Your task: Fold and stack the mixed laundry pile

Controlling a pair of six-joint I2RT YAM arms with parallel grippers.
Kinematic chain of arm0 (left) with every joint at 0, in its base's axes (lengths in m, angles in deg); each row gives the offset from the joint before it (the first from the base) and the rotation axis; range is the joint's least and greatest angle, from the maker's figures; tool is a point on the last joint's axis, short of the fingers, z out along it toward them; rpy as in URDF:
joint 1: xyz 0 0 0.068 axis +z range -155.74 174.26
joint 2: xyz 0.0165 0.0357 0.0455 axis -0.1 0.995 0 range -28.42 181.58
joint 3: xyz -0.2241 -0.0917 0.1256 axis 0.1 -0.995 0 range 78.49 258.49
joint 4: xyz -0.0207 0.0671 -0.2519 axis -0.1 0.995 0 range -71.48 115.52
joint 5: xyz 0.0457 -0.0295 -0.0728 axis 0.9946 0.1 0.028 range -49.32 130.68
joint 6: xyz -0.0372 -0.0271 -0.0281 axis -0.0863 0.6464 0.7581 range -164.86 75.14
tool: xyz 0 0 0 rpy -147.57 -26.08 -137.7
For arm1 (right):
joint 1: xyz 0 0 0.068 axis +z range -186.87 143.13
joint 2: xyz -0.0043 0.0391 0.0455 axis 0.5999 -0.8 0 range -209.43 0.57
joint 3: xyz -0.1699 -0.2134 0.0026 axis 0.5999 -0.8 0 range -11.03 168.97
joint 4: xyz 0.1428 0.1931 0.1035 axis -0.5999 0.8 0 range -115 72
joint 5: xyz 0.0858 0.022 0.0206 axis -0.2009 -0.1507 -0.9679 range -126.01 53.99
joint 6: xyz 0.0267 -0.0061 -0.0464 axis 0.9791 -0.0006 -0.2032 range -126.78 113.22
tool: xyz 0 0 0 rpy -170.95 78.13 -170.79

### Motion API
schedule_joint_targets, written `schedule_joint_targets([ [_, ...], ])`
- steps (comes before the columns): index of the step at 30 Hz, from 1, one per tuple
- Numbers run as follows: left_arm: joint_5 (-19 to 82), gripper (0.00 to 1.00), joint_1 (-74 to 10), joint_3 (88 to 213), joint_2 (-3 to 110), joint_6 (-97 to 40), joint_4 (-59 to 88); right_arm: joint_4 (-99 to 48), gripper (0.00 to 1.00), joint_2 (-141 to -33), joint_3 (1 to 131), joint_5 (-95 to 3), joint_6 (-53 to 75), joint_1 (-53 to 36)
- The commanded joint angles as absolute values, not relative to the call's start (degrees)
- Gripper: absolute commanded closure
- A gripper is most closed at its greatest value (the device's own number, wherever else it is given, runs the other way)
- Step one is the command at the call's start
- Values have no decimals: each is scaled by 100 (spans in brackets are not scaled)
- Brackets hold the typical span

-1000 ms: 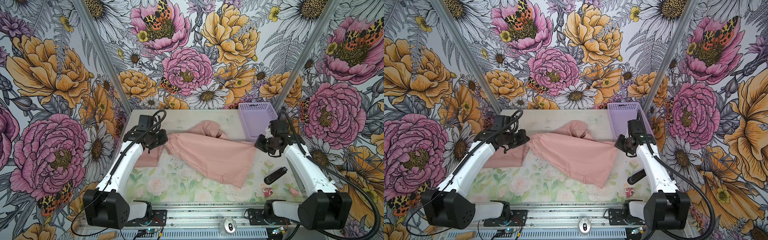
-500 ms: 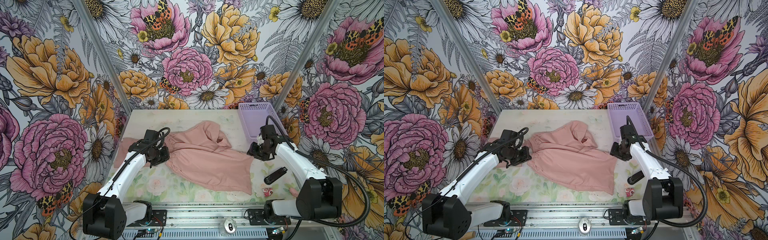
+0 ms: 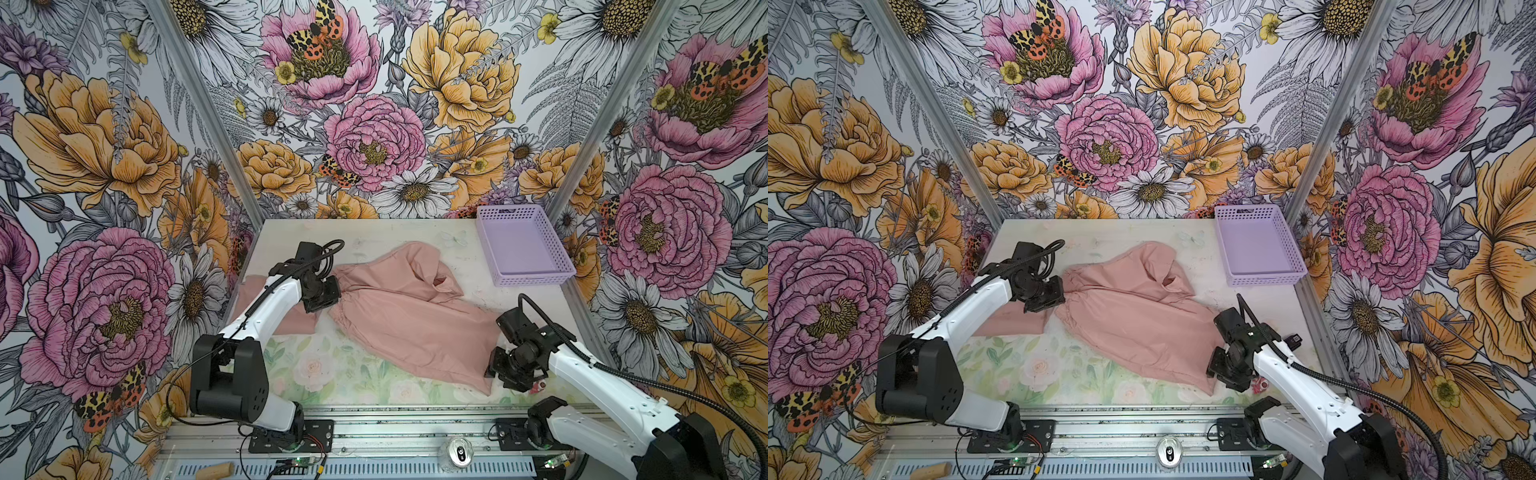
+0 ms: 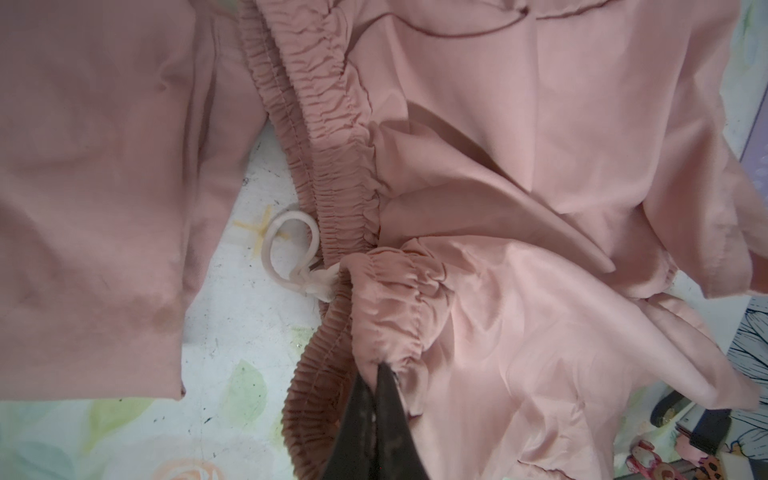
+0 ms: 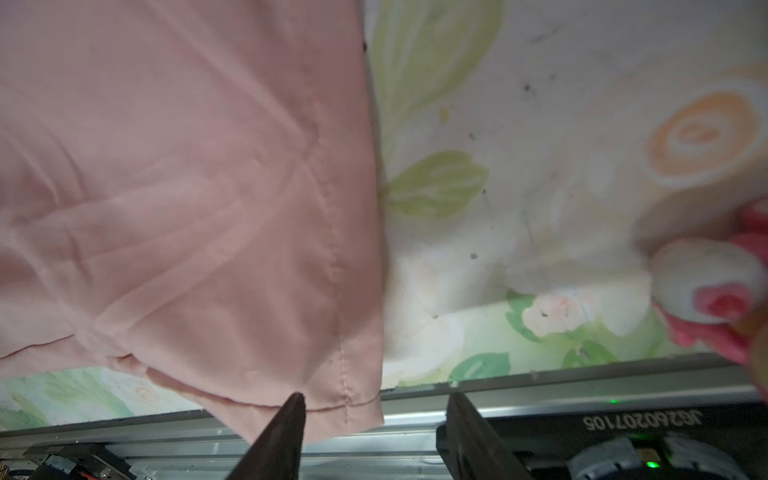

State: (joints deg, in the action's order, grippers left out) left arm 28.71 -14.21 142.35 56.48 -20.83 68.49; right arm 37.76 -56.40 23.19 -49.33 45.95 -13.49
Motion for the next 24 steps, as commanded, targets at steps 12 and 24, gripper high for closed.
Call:
schedule_joint_targets([
  [12, 3056, 100, -1191, 14093, 5522, -2244, 6584, 2324, 70, -5992, 1936, -4590, 5756, -285],
  [24, 3031, 100, -1055, 13799, 5360, -2301, 6579, 2653, 84, -6792, 3036, -4468, 4136, -1615],
])
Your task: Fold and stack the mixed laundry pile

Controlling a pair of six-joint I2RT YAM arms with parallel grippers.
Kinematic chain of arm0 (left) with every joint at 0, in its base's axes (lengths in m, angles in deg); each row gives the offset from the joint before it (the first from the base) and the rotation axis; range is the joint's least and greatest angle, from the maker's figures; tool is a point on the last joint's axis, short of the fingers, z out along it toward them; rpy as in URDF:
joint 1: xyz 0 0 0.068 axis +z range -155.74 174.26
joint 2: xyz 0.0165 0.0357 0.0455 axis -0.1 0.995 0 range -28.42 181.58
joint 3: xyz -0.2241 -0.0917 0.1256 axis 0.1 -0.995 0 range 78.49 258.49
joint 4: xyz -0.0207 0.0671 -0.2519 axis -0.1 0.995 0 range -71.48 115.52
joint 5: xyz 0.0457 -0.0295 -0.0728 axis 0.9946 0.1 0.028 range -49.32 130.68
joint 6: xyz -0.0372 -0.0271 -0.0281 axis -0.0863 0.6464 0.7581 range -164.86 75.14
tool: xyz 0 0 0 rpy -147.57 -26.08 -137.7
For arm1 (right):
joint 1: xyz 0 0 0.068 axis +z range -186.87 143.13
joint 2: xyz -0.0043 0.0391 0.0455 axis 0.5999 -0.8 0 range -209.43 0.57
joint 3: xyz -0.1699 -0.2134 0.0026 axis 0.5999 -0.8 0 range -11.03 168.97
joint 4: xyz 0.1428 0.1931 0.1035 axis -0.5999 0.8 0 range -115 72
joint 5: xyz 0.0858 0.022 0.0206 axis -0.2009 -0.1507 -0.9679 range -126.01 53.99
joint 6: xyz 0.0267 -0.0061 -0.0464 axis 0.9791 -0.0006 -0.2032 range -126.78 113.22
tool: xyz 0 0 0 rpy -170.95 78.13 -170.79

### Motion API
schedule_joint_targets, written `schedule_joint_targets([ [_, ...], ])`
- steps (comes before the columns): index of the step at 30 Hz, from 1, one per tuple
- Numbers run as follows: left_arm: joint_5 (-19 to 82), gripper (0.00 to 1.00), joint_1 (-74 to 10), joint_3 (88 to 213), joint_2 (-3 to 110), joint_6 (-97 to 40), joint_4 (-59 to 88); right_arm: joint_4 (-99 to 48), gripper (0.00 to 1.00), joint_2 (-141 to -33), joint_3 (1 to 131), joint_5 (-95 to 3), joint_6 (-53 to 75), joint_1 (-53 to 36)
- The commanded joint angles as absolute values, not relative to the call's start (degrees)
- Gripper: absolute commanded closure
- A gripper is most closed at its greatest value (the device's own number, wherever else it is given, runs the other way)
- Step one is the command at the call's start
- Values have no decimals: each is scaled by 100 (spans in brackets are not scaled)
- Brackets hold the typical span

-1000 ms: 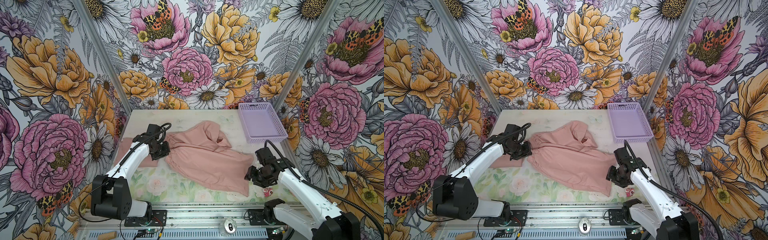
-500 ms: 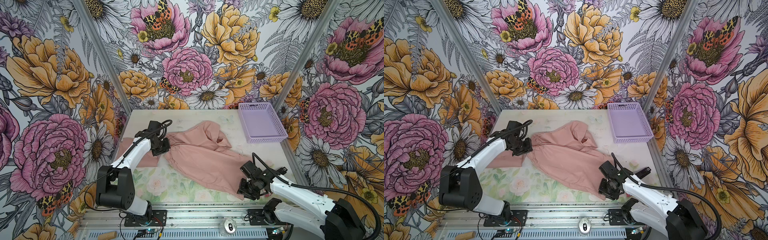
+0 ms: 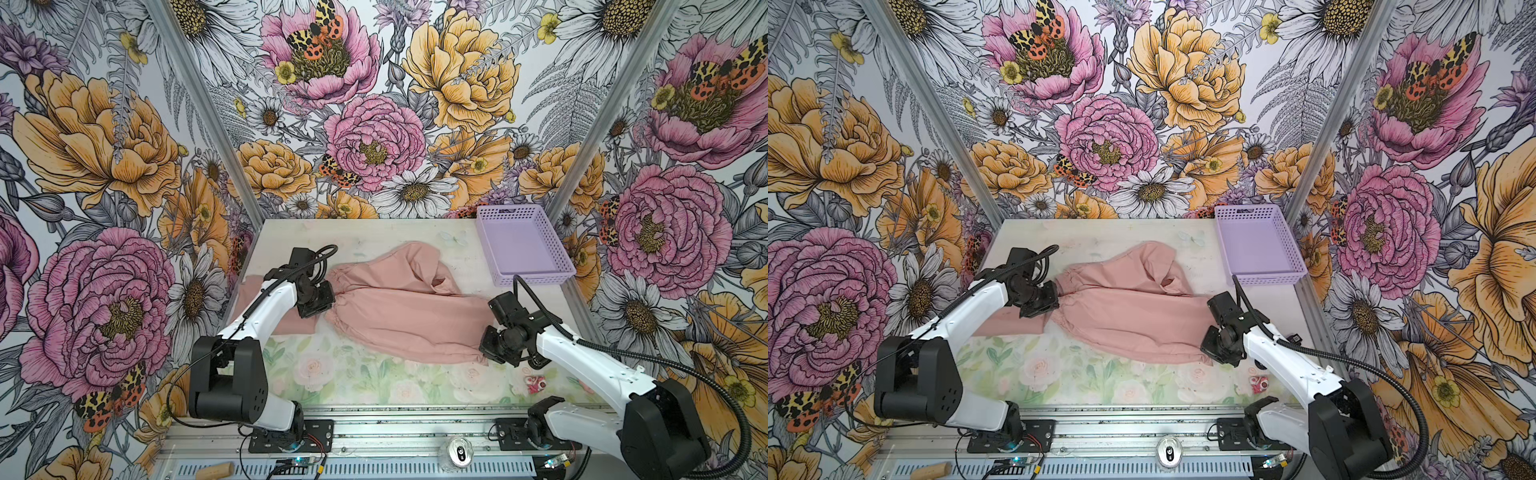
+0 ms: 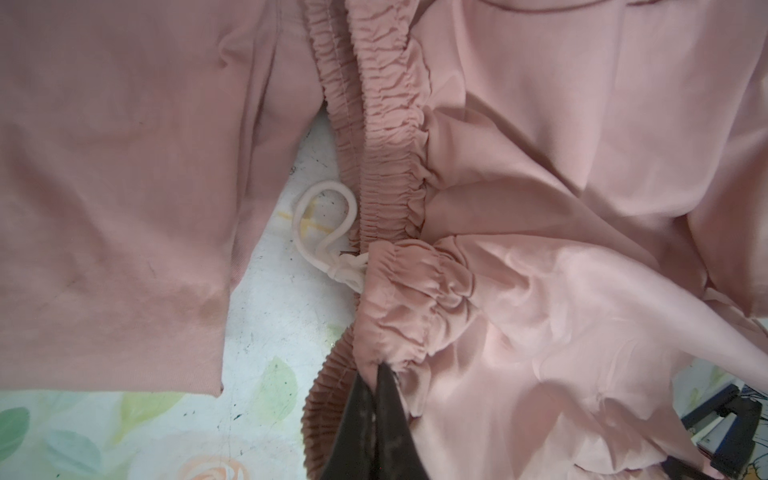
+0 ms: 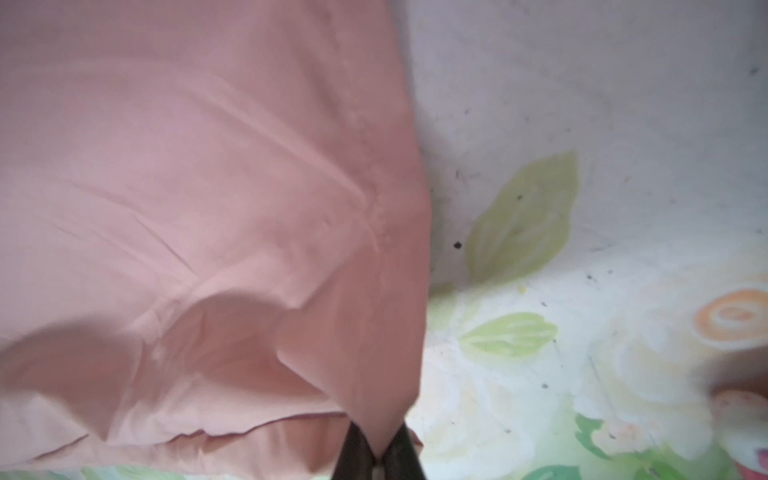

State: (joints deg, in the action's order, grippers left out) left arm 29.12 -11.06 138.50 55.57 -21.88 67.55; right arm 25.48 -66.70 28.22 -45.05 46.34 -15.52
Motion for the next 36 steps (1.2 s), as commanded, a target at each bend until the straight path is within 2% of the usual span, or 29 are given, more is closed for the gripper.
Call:
schedule_joint_targets([
  [1, 3029, 100, -1051, 13790, 5350, -2297, 6589, 2695, 77, -6806, 3018, -4538, 4105, -1612],
  [3, 3078, 100, -1044, 13753, 5323, -2313, 6581, 2760, 67, -6692, 2865, -4655, 4118, -1576],
  [6, 3166, 100, -1005, 13695, 5332, -2287, 6589, 2958, 60, -6234, 2527, -4646, 4315, -1413],
  [13, 3245, 100, -986, 13753, 5472, -2306, 6580, 3040, 59, -5464, 1949, -4637, 5361, -582],
  [24, 3338, 100, -861, 13806, 5541, -2437, 6580, 2044, 52, -6227, 1789, -4672, 5494, -252],
  [26, 3336, 100, -848, 13808, 5543, -2438, 6580, 1909, 55, -6426, 1797, -4625, 5459, -213],
  [29, 3326, 100, -838, 13783, 5510, -2448, 6589, 1850, 69, -6544, 1828, -4594, 5446, -170],
  [33, 3275, 100, -748, 13751, 5409, -2439, 6593, 2103, 99, -6271, 1968, -4549, 5435, -193],
  [36, 3146, 100, -699, 13889, 5295, -2392, 6649, 2611, 100, -5983, 2554, -4516, 5129, -490],
])
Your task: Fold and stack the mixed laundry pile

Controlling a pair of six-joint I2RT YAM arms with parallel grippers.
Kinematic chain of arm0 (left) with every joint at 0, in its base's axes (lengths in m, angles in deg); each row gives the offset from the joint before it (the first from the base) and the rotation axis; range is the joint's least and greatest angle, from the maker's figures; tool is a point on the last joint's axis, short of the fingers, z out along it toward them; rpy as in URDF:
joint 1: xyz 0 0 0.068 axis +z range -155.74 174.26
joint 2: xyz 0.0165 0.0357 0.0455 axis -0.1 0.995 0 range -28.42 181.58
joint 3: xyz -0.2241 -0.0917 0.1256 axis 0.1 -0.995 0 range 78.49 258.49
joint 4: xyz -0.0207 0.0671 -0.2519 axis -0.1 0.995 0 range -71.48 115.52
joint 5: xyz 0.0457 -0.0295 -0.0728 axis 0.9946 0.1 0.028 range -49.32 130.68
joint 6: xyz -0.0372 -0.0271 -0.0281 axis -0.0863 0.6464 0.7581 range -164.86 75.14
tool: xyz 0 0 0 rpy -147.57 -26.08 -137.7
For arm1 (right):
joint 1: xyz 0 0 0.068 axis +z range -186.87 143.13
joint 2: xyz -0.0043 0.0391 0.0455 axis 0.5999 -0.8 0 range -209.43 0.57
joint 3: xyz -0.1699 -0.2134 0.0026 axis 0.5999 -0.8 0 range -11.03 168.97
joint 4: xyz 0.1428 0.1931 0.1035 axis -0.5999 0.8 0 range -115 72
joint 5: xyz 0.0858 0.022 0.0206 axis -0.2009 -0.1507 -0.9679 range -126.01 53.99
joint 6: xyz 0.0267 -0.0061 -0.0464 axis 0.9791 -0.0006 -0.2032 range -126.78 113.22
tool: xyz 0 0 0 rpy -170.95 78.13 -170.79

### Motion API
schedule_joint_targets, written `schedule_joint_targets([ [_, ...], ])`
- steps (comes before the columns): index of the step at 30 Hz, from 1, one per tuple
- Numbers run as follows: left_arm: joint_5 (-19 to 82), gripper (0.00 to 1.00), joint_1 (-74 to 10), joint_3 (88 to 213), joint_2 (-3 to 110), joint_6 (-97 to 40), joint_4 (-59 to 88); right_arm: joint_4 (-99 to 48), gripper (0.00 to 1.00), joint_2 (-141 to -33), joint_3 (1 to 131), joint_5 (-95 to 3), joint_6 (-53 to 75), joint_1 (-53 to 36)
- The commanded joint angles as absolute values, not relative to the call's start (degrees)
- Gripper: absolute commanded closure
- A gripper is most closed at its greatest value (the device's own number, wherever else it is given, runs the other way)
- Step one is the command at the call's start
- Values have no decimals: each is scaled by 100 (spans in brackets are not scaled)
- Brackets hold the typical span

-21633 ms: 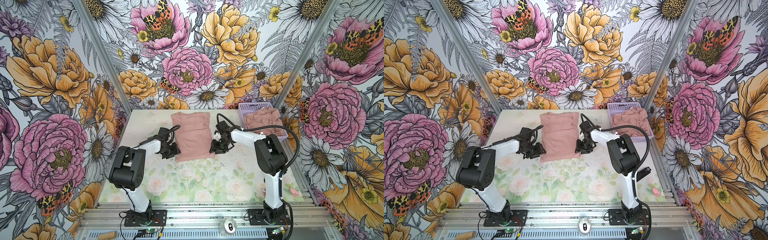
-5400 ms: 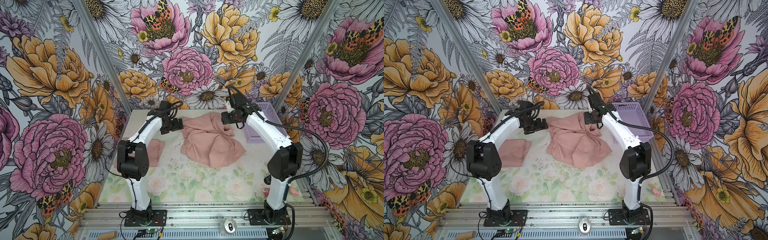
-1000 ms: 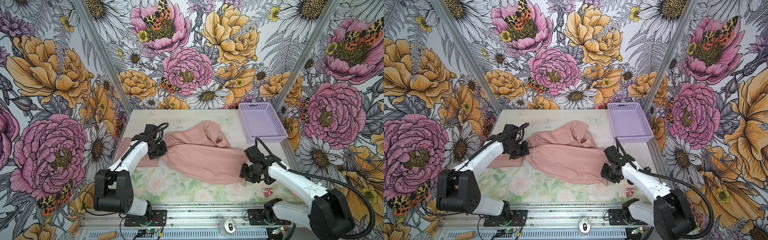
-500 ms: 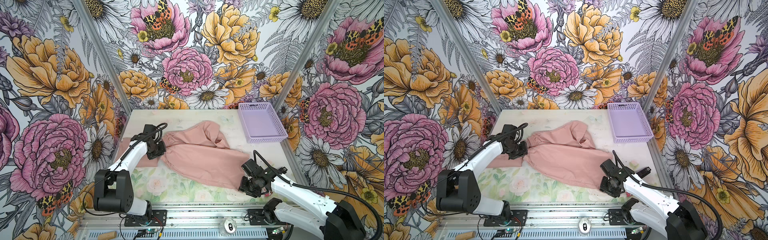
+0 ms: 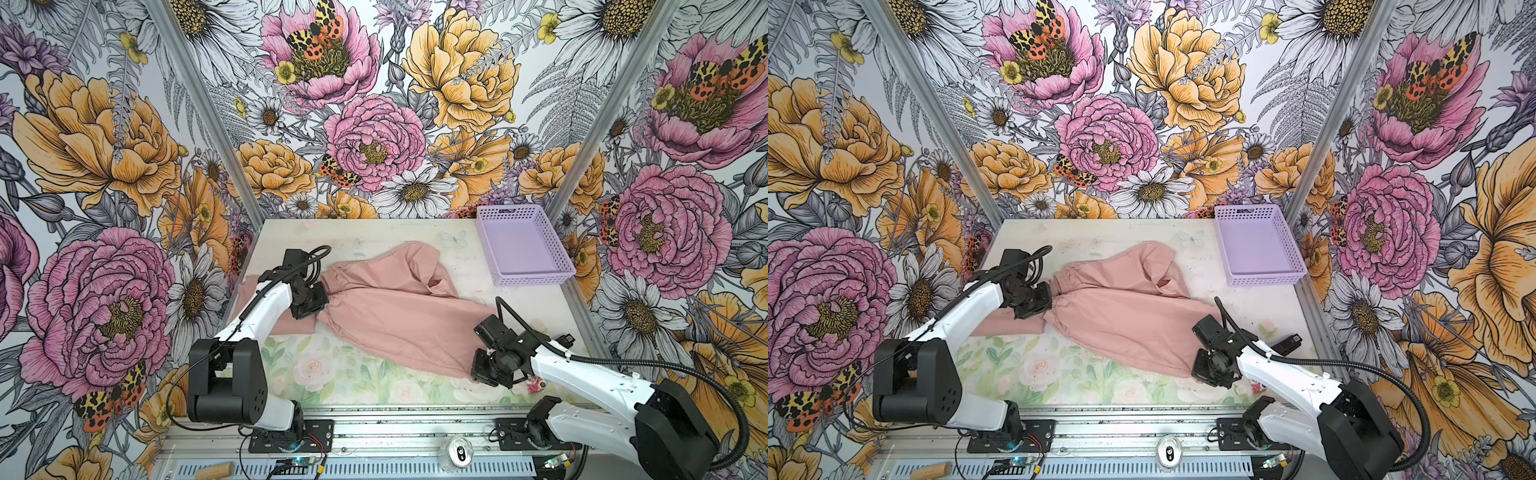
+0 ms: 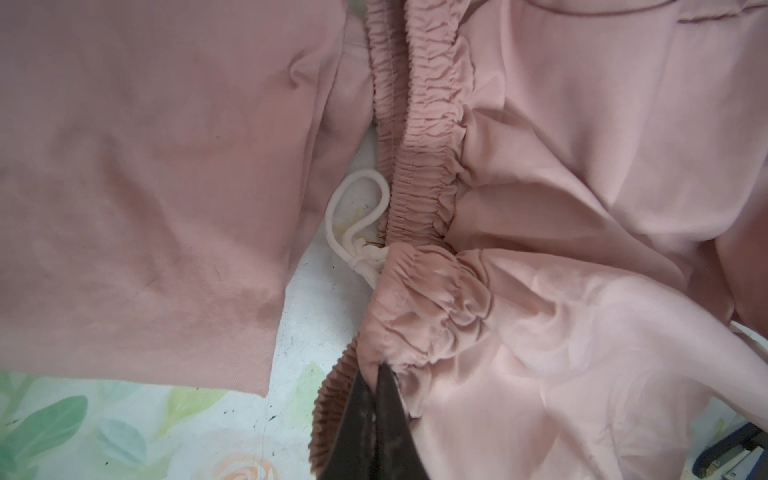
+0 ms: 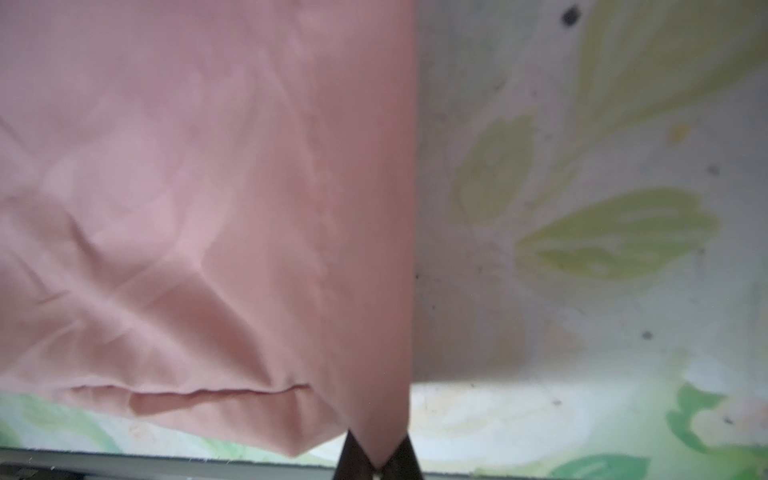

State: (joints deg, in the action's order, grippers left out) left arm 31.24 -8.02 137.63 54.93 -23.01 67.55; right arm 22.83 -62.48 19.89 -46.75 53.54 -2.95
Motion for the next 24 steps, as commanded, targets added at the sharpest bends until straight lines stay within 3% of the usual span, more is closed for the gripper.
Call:
schedule_joint_targets([
  [1, 3096, 100, -702, 14008, 5262, -2377, 6699, 2838, 100, -5924, 2888, -4500, 4930, -676],
  [5, 2869, 100, -740, 14759, 5231, -2350, 6973, 3562, 100, -6029, 4427, -4581, 3934, -1564],
  [13, 2433, 100, -758, 16972, 5360, -2242, 7511, 4749, 100, -7240, 8306, -5123, 2067, -3131],
  [24, 2362, 100, -1254, 19742, 5642, -2048, 7520, 5341, 100, -8104, 11683, -5692, 1426, -4004],
])
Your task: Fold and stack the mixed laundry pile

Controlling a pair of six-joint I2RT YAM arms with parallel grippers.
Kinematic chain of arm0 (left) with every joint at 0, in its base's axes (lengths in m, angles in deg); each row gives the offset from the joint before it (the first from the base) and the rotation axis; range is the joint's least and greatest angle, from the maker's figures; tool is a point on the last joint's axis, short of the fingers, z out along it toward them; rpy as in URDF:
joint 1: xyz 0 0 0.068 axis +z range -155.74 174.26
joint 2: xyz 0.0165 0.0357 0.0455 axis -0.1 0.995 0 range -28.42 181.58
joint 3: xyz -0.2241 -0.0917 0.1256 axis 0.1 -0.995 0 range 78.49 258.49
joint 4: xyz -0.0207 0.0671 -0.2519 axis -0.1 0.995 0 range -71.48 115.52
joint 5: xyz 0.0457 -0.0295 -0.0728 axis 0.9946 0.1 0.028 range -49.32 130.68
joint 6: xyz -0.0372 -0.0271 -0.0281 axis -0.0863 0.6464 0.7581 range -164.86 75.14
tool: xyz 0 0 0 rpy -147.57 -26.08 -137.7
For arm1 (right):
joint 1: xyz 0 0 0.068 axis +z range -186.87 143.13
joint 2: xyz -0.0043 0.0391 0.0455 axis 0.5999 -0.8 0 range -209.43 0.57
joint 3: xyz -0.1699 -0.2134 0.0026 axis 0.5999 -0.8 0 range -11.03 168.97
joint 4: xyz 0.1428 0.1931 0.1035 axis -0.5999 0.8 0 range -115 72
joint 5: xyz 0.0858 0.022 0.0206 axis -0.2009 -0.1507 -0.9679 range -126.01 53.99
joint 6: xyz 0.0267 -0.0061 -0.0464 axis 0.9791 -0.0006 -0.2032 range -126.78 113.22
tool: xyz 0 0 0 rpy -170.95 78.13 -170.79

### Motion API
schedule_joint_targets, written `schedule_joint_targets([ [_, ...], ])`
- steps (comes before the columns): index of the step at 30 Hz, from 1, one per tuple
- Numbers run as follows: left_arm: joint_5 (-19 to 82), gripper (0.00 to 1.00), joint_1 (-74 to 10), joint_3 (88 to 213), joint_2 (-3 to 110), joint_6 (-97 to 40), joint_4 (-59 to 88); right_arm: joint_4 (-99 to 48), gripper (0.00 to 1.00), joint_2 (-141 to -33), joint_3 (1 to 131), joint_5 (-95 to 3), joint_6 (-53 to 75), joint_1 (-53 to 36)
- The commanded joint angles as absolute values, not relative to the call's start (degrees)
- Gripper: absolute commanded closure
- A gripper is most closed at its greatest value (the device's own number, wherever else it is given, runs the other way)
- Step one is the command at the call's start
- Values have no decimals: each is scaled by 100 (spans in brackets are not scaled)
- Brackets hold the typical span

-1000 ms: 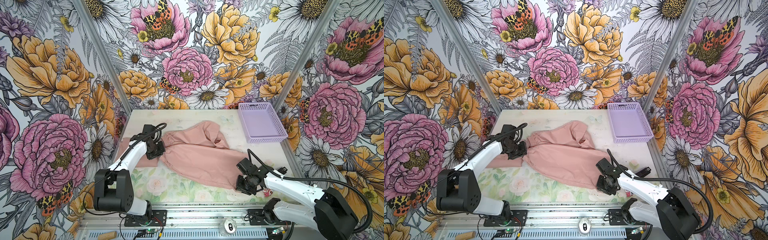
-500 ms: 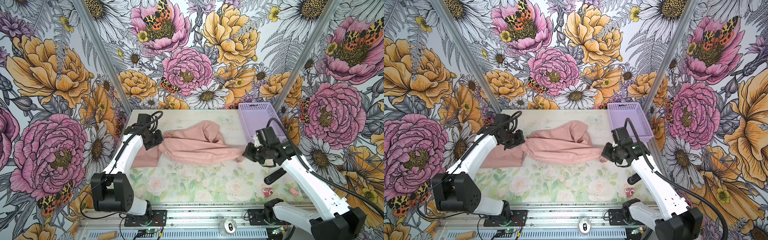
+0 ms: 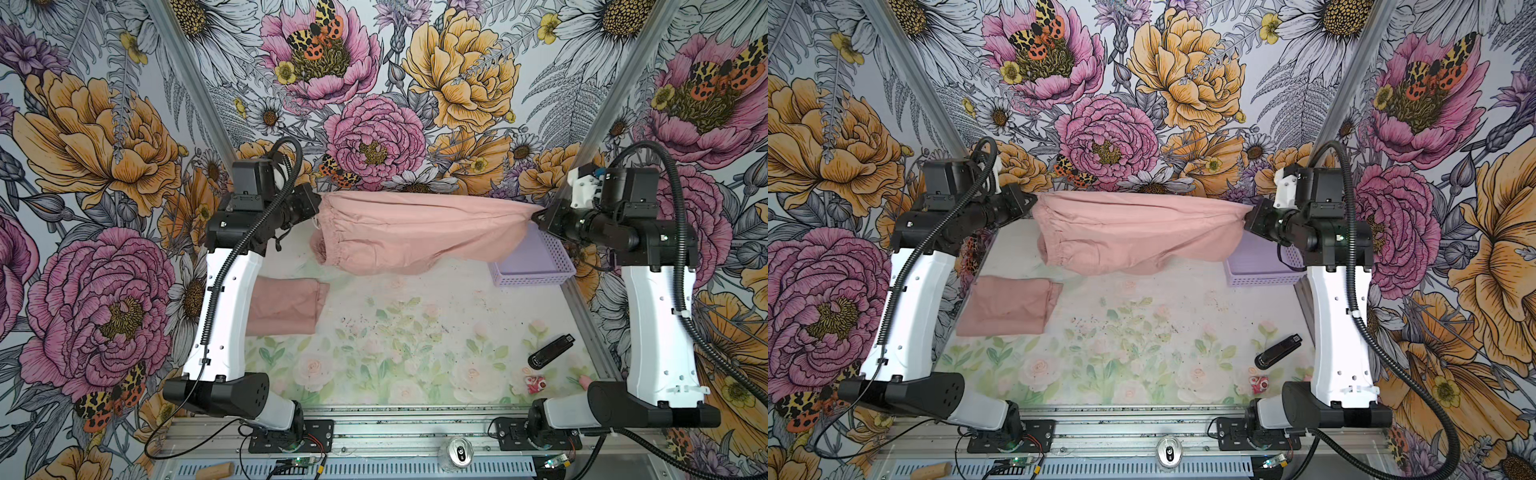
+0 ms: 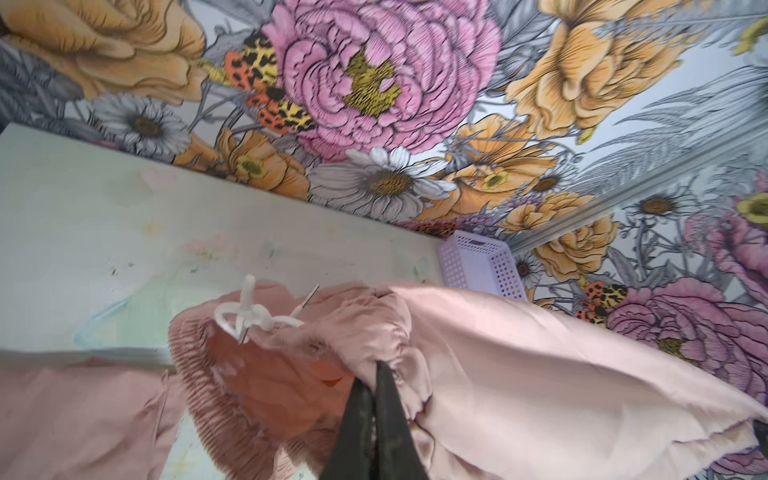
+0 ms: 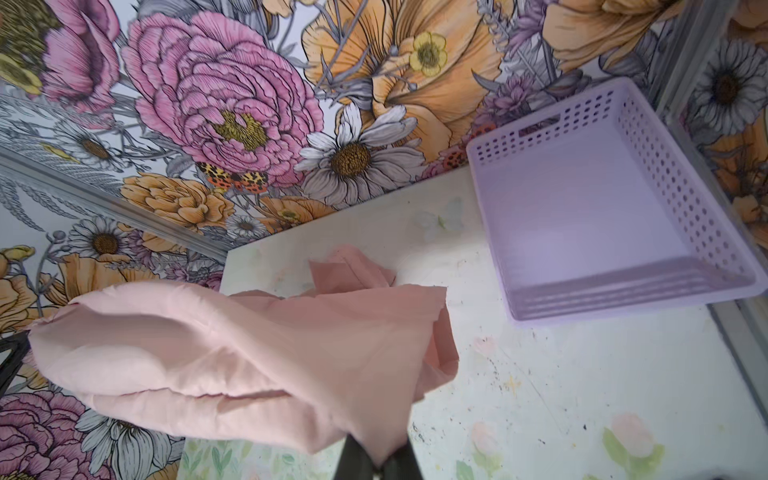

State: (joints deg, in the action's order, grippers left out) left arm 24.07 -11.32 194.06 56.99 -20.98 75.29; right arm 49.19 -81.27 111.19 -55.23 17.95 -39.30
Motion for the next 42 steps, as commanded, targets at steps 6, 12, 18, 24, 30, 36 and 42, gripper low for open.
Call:
schedule_joint_targets([
  [6, 2630, 100, -1606, 19417, 4839, -1779, 7516, 5932, 100, -7782, 12580, -5584, 1383, -4064],
  [12, 2620, 100, -1651, 19029, 4114, -1131, 7517, 6712, 100, -8123, 14284, -5290, 1437, -4145],
  [18, 2382, 100, -1435, 18833, 4330, -847, 7465, 5615, 100, -8122, 13059, -5174, 1603, -4168],
  [24, 1249, 100, -437, 16231, 4927, 39, 4884, 3155, 100, -8559, 10639, -5493, 2110, -4141],
  [30, 1073, 100, -194, 15653, 7027, 53, 3663, 2667, 100, -10128, 10183, -5436, 1983, -3689],
  [36, 909, 100, -180, 16336, 9035, -183, 3566, 2371, 100, -11786, 10479, -5359, 1991, -3497],
  [42, 1016, 100, -49, 16906, 9632, -188, 3651, 2379, 100, -13123, 11916, -5220, 2153, -3445],
])
